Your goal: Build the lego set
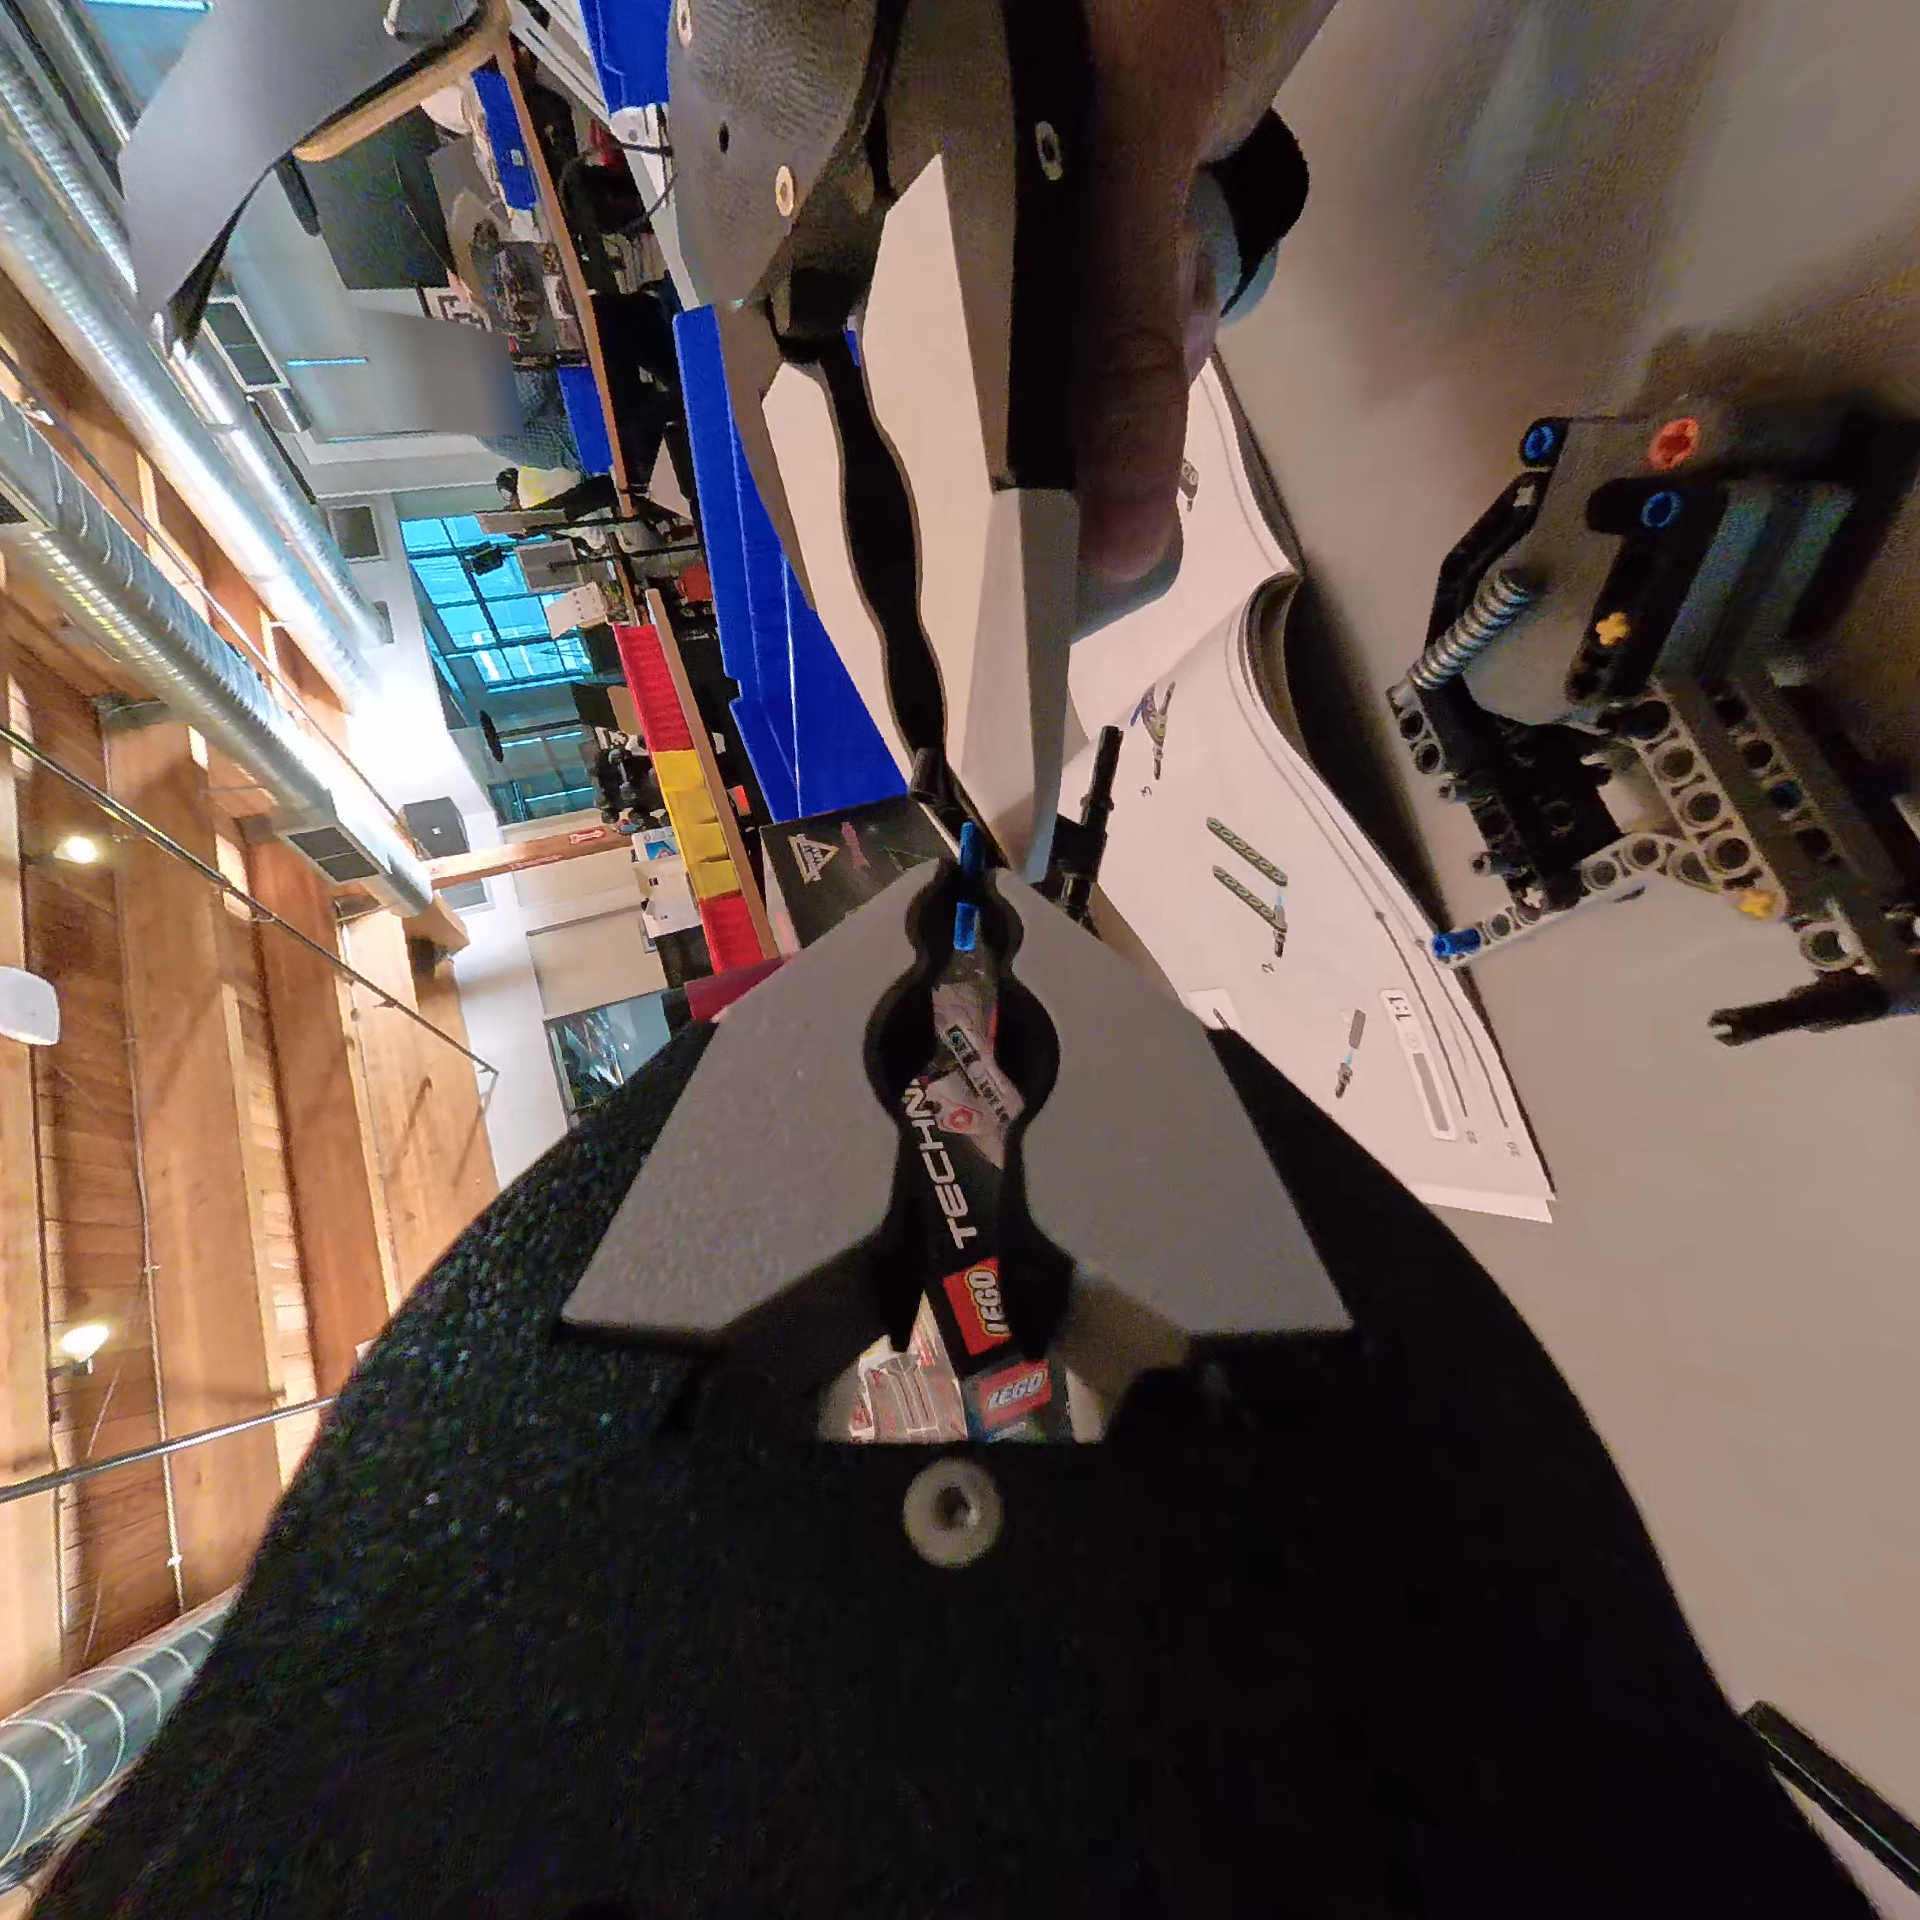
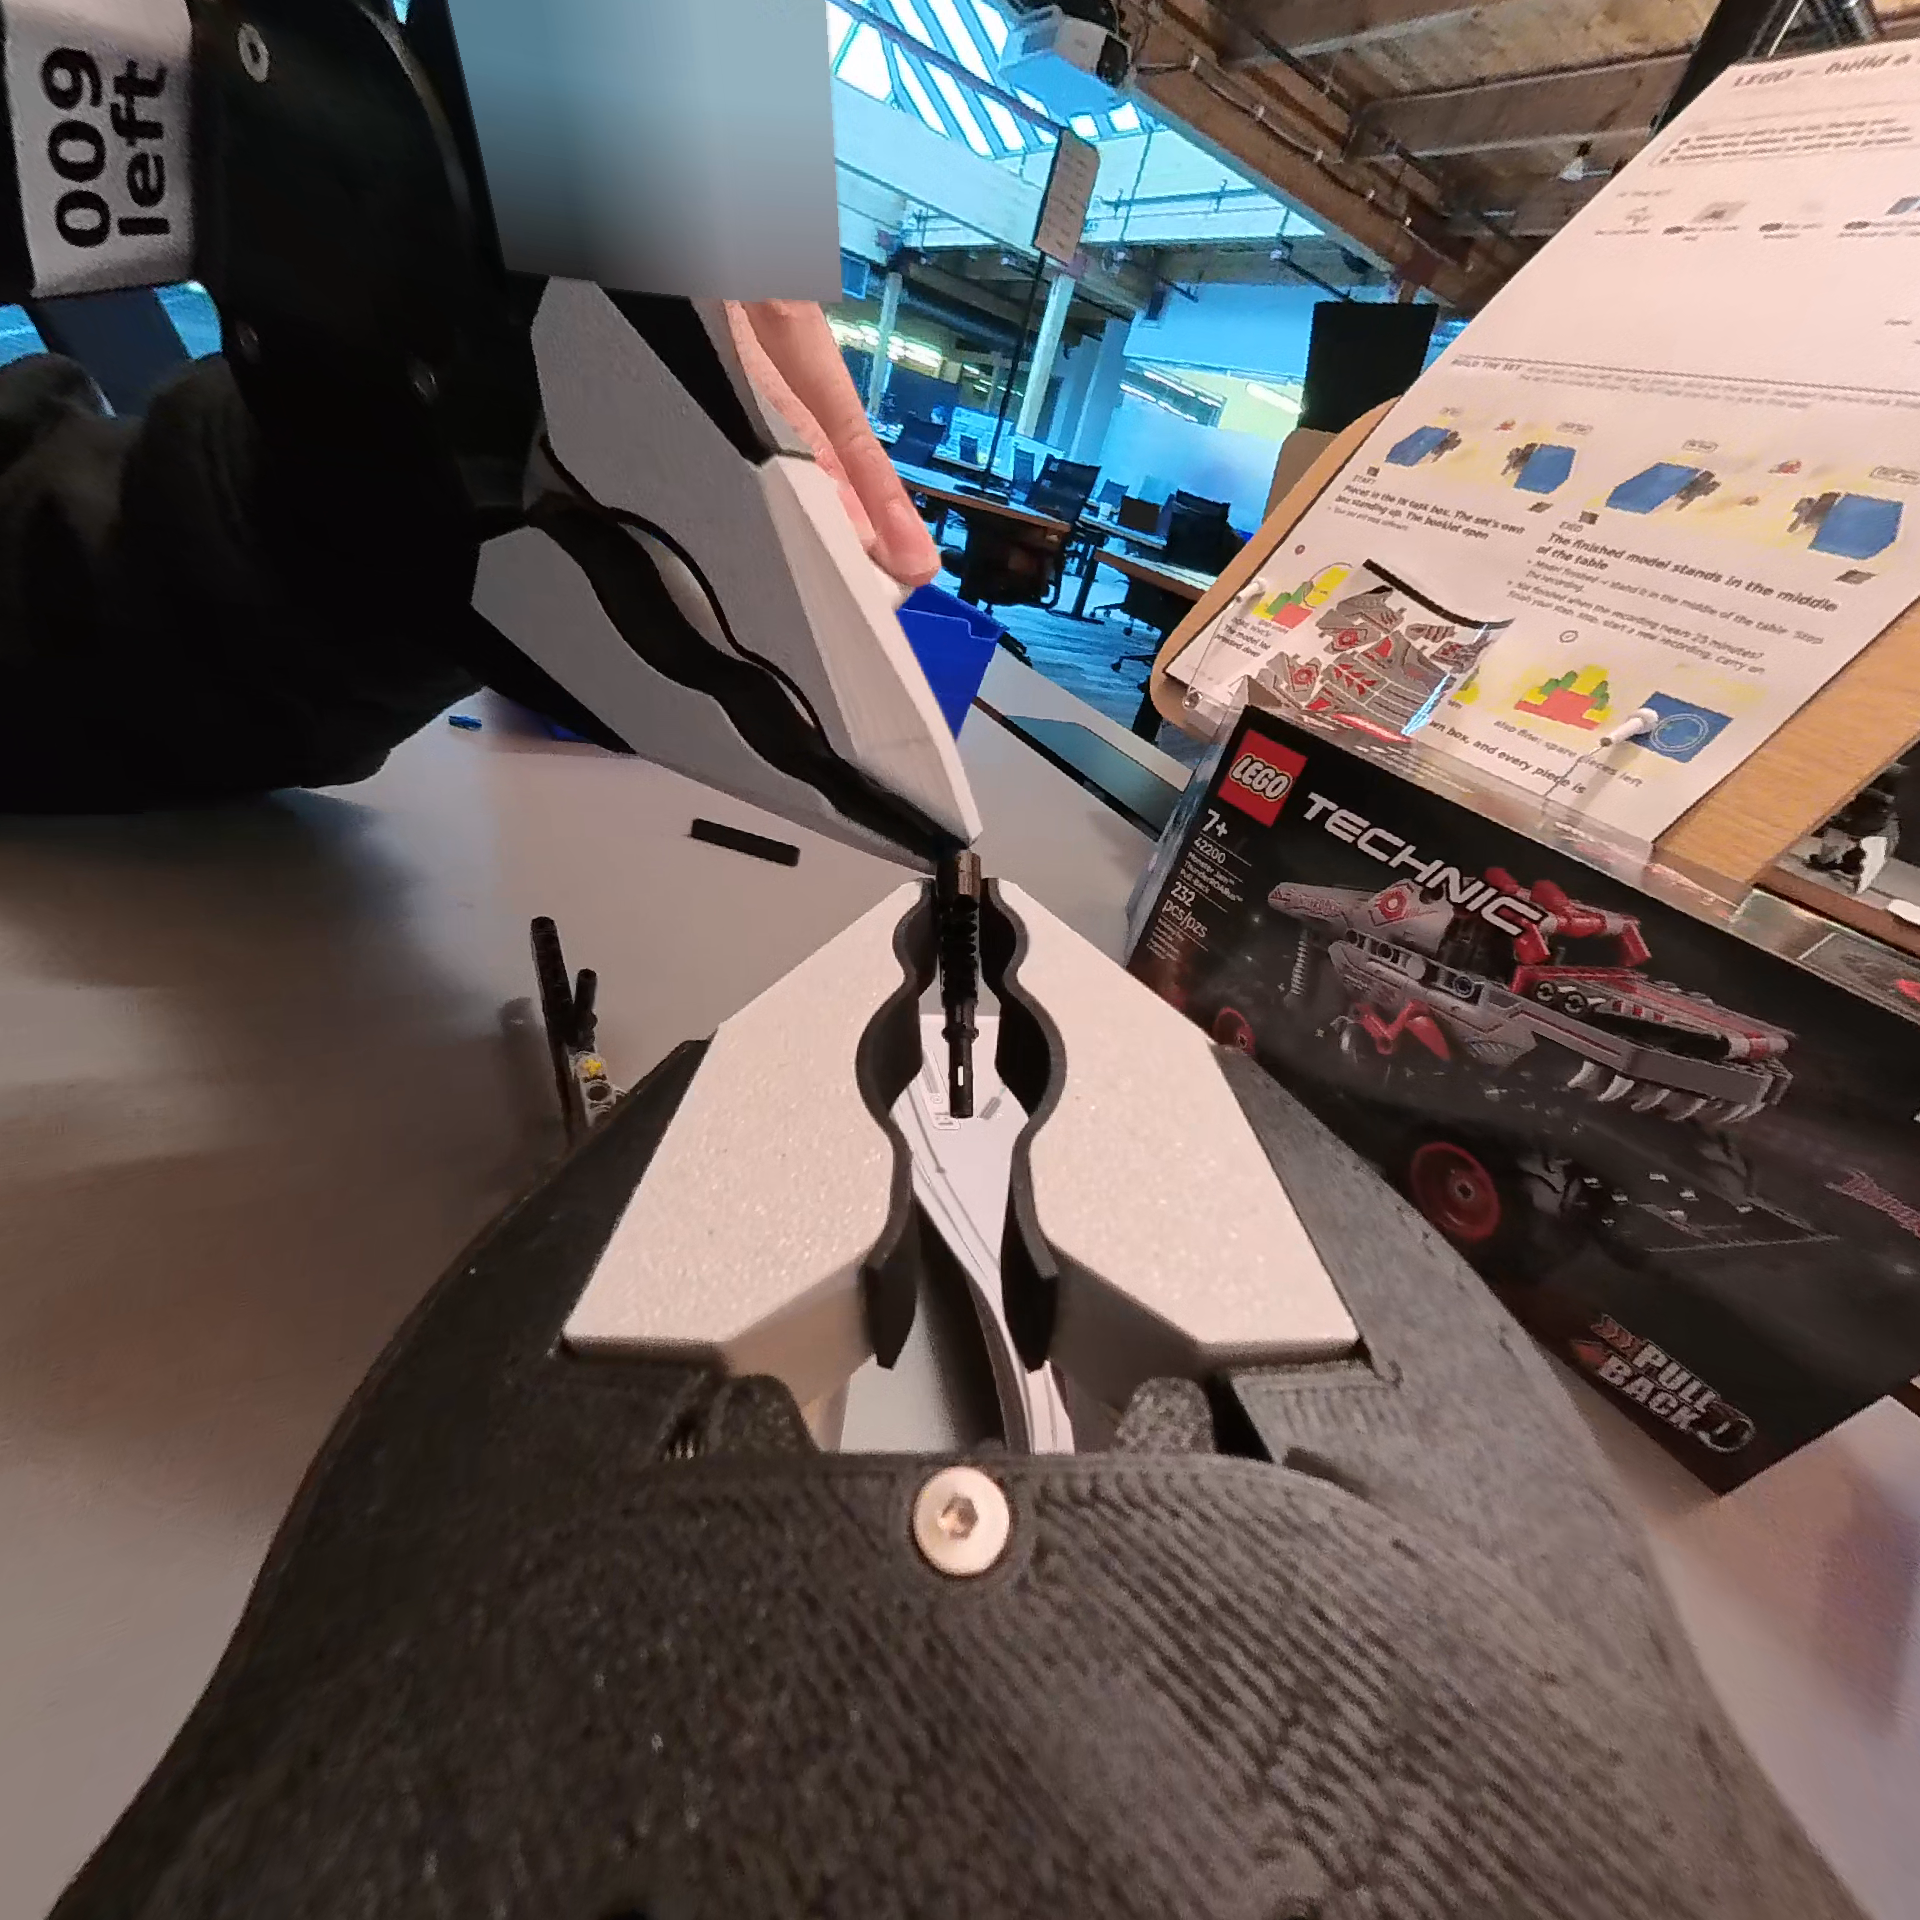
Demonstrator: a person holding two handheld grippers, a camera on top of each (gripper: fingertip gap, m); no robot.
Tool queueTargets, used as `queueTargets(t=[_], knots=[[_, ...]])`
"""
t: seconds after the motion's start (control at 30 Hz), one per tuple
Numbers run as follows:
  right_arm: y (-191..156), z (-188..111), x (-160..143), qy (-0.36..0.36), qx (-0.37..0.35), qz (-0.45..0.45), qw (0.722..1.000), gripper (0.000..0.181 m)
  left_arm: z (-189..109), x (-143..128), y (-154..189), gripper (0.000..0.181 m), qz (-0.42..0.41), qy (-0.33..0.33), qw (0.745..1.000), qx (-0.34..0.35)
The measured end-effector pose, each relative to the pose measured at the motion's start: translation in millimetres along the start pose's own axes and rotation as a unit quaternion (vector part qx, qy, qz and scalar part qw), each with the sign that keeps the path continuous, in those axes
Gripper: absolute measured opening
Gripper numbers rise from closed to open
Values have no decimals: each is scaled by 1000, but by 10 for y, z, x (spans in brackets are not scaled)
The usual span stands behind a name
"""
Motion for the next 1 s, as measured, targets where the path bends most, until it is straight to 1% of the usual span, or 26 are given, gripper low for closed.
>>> queueTargets(t=[0.03, 0.33, 0.5, 0.57, 0.67, 0.73, 0.8, 0.87, 0.93, 1.0], knots=[[-1, -1, 3, 1, 1, 0, 1000, 5, -4, 5, -3, 2, 2, 0, 1000, 0], [-23, 3, -12, -9, 12, -10, 1000, 5, -32, 53, 4, 2, 13, 2, 1000, -7], [-51, 9, -44, -35, 23, -34, 999, 6, -10, 35, 42, 2, 15, 3, 1000, -21], [-68, 27, -48, -49, 21, -55, 997, 6, -7, 46, 69, 1, 33, -8, 999, -26], [-98, 76, -63, -91, 12, -108, 990, 6, 15, 88, 132, 1, 85, -53, 994, -37], [-115, 96, -83, -114, 11, -135, 984, 6, 31, 92, 163, 1, 89, -61, 993, -42], [-111, 87, -107, -119, 15, -133, 984, 6, 34, 37, 156, 1, 30, -32, 998, -42], [-108, 64, -114, -116, 26, -121, 985, 6, 23, -44, 126, 1, -59, 18, 997, -48], [-113, 60, -120, -115, 35, -112, 986, 6, 7, -137, 109, 1, -139, 61, 987, -59], [-129, 63, -109, -103, 48, -101, 988, 6, -5, -218, 111, 2, -200, 94, 973, -72]])
Point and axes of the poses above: each gripper's, where its closed fingertips meet, z out along the fingers, x out of its top, y = z × x across the jaws, the point moved 9 cm from there along -z, back along the fingers, and after that the axes turned 15 degrees about y, right-handed, at the moved point
